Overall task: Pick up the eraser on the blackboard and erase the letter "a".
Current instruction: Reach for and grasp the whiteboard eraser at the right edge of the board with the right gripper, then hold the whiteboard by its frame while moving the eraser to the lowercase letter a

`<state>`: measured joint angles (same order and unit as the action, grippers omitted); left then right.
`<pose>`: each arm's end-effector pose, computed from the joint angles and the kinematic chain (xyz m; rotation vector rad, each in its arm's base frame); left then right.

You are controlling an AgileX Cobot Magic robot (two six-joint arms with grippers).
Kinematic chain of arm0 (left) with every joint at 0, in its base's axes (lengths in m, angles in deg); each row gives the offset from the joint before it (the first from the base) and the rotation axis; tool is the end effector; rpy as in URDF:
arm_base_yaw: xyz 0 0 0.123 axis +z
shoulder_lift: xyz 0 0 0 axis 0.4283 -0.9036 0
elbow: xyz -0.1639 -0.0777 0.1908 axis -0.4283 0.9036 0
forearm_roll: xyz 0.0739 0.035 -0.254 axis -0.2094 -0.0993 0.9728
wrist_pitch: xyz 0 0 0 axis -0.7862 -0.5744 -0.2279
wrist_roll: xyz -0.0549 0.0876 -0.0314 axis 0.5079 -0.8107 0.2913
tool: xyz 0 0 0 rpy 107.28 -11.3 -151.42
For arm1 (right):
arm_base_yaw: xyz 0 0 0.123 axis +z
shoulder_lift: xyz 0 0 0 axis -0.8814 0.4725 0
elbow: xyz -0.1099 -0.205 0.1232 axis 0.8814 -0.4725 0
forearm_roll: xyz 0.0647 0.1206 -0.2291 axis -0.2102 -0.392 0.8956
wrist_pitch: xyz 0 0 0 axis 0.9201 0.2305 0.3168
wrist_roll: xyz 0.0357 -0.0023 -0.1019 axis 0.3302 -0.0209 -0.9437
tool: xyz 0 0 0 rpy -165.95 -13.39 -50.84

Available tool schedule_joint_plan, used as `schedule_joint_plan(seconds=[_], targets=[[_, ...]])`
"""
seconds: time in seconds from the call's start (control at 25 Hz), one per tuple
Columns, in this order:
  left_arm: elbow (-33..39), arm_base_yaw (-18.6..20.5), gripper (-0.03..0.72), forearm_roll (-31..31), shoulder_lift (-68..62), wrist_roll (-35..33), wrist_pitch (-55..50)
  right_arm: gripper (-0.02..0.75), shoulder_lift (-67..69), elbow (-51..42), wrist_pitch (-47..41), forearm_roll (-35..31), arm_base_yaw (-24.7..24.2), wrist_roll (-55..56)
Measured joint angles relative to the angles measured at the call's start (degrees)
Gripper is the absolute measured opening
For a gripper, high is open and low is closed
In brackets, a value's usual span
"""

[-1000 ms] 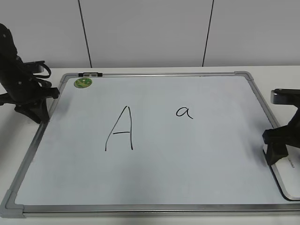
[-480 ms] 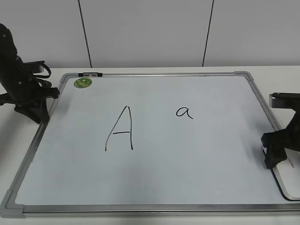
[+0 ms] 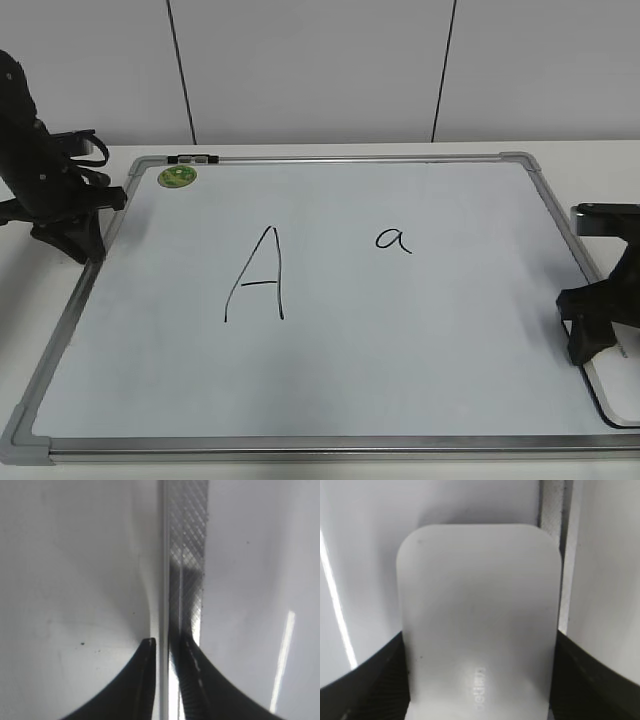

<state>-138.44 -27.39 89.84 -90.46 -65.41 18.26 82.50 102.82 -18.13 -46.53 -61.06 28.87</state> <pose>0.4441 -0.0320 0.0872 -0.0610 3.0538 -0.2382 0.3064 0.0053 0.0946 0.0329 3.0784 0.0229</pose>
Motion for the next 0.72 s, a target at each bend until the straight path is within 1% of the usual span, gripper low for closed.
schedule_joint_plan(seconds=[0.4, 0.52, 0.64, 0.72], targets=[[0.0, 0.0, 0.127, 0.1, 0.0, 0.0, 0.0, 0.534, 0.0, 0.0, -0.1, 0.2, 0.0, 0.0], [0.0, 0.0, 0.129, 0.1, 0.0, 0.0, 0.0, 0.534, 0.3, 1.8, -3.2, 0.1, 0.0, 0.0], [0.0, 0.0, 0.131, 0.1, 0.0, 0.0, 0.0, 0.533, 0.4, 6.5, -8.9, 0.0, 0.0, 0.0], [0.0, 0.0, 0.132, 0.1, 0.0, 0.0, 0.0, 0.533, 0.4, 10.0, -11.2, -0.1, 0.0, 0.0]])
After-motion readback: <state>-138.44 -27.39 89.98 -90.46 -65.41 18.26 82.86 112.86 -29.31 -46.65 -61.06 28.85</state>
